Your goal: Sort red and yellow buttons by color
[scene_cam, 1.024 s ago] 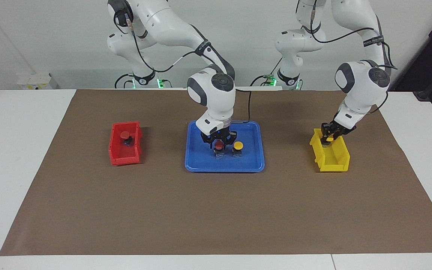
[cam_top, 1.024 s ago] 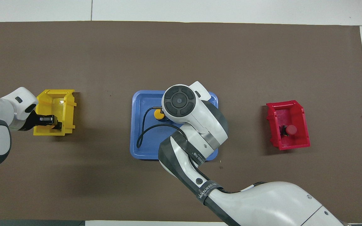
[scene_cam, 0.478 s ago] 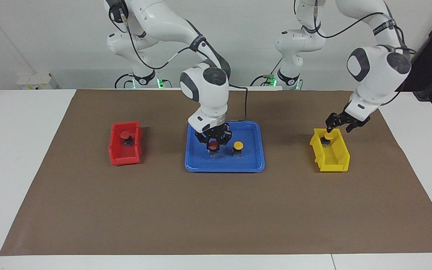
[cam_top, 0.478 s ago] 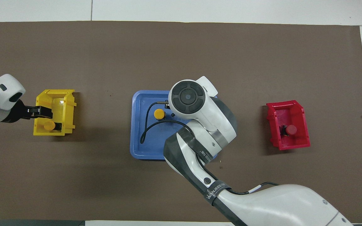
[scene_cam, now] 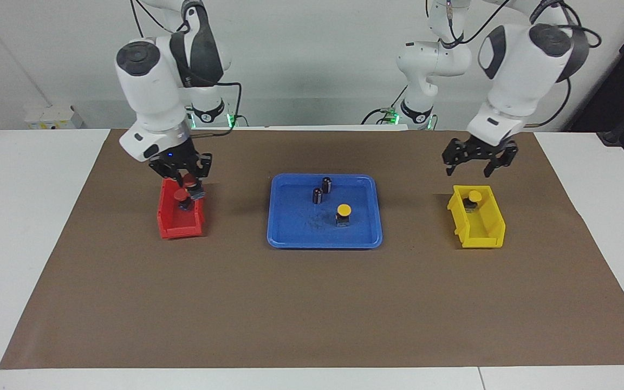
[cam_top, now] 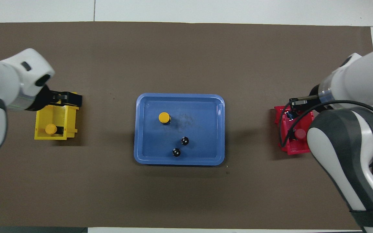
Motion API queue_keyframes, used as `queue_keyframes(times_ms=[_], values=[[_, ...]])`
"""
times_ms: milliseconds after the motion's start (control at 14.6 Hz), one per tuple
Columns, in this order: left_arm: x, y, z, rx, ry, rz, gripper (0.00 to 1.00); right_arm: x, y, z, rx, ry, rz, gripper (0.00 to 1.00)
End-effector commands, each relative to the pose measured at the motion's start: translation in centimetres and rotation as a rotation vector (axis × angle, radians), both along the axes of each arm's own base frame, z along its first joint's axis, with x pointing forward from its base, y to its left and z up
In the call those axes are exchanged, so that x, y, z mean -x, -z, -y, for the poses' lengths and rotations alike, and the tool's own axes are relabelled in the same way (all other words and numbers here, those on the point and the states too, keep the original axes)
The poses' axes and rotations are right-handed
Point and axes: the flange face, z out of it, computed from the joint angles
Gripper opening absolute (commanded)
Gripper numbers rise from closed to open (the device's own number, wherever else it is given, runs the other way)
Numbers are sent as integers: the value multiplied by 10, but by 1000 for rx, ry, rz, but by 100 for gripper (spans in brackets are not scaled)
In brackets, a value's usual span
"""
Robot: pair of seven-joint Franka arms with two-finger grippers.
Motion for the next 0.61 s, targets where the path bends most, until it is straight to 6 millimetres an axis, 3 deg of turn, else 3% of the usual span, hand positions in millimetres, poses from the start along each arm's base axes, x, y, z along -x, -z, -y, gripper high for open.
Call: queue_keyframes(times_ms=[0,205,546], values=[[-7,68,87,-7,-70,1,100,25,39,13,-20,-34,39,21],[2,105,138,16,-123,23,100,32,63,24,-35,-45,67,21],[20,129,177,22,-138,20,100,31,100,33,-39,-36,107,21]])
